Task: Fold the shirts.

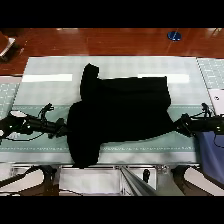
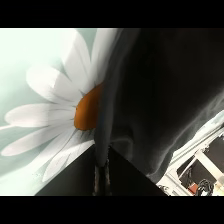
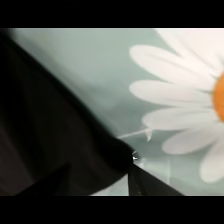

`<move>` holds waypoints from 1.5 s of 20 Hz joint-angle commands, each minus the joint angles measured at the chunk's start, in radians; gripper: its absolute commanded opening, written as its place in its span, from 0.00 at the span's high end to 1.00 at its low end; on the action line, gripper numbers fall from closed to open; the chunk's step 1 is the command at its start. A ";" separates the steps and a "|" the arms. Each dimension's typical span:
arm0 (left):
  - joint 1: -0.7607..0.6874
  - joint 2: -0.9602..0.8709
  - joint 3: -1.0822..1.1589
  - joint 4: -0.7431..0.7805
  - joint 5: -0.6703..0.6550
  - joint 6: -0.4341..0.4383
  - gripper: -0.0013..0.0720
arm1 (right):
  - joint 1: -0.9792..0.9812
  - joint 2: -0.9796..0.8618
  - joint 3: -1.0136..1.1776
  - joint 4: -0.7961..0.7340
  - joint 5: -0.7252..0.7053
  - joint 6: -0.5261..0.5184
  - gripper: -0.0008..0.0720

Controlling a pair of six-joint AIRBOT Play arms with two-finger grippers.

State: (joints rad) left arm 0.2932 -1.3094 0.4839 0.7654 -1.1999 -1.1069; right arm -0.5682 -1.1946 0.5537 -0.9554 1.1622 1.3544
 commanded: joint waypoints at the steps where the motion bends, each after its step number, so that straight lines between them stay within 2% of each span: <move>1: -0.001 0.000 0.001 -0.041 0.012 0.000 0.95 | 0.005 -0.048 -0.001 0.055 -0.044 -0.028 0.43; 2: -0.001 0.000 0.001 -0.048 0.016 0.000 0.95 | 0.021 -0.057 0.000 0.061 -0.051 -0.032 0.44; 3: -0.001 0.000 0.001 -0.050 0.020 0.000 0.95 | 0.048 -0.061 0.002 0.061 -0.064 -0.032 0.51; 4: 0.000 0.000 0.001 -0.052 0.021 0.000 0.95 | 0.087 -0.062 0.007 0.061 -0.083 -0.032 0.53; 5: 0.000 0.001 0.001 -0.052 0.021 -0.001 0.95 | 0.122 -0.062 0.019 0.056 -0.087 -0.034 0.62; 6: 0.000 0.002 0.002 -0.057 0.010 -0.001 0.95 | 0.149 -0.061 0.039 0.054 -0.073 -0.052 0.88; 7: 0.000 0.002 0.014 -0.070 -0.007 0.000 0.95 | 0.169 -0.061 0.074 0.057 -0.045 -0.080 0.95; 9: 0.000 0.026 0.072 -0.122 -0.054 0.017 0.95 | 0.190 -0.055 0.185 0.057 0.040 -0.080 0.95; 12: 0.002 0.153 0.227 -0.351 -0.051 0.023 0.95 | 0.204 0.024 0.450 0.054 0.123 -0.045 0.95; 15: 0.002 0.335 0.458 -0.521 0.097 0.025 0.95 | 0.204 0.122 0.776 0.055 0.137 -0.013 0.95; 17: 0.002 0.447 0.626 -0.515 0.244 0.026 0.95 | 0.204 0.181 0.984 0.055 0.103 0.017 0.95; 20: 0.002 0.570 0.866 -0.344 0.377 0.021 0.95 | 0.204 0.262 1.225 0.050 0.069 0.029 0.95; 22: 0.002 0.631 0.996 -0.187 0.380 0.006 0.95 | 0.204 0.327 1.334 0.005 0.076 0.036 0.95; 24: 0.002 0.695 1.081 -0.034 0.379 -0.058 0.95 | 0.204 0.406 1.373 -0.037 0.080 0.050 0.95; 27: 0.002 0.811 1.114 0.179 0.357 -0.123 0.95 | 0.204 0.523 1.374 -0.106 0.142 0.071 0.95; 30: 0.001 0.905 1.114 0.363 0.228 -0.150 0.95 | 0.204 0.600 1.374 -0.172 0.272 0.114 0.95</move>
State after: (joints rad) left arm 0.2943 -0.4931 1.5703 0.9024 -0.8883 -1.2121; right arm -0.3649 -0.6743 1.9095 -1.0519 1.3289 1.4296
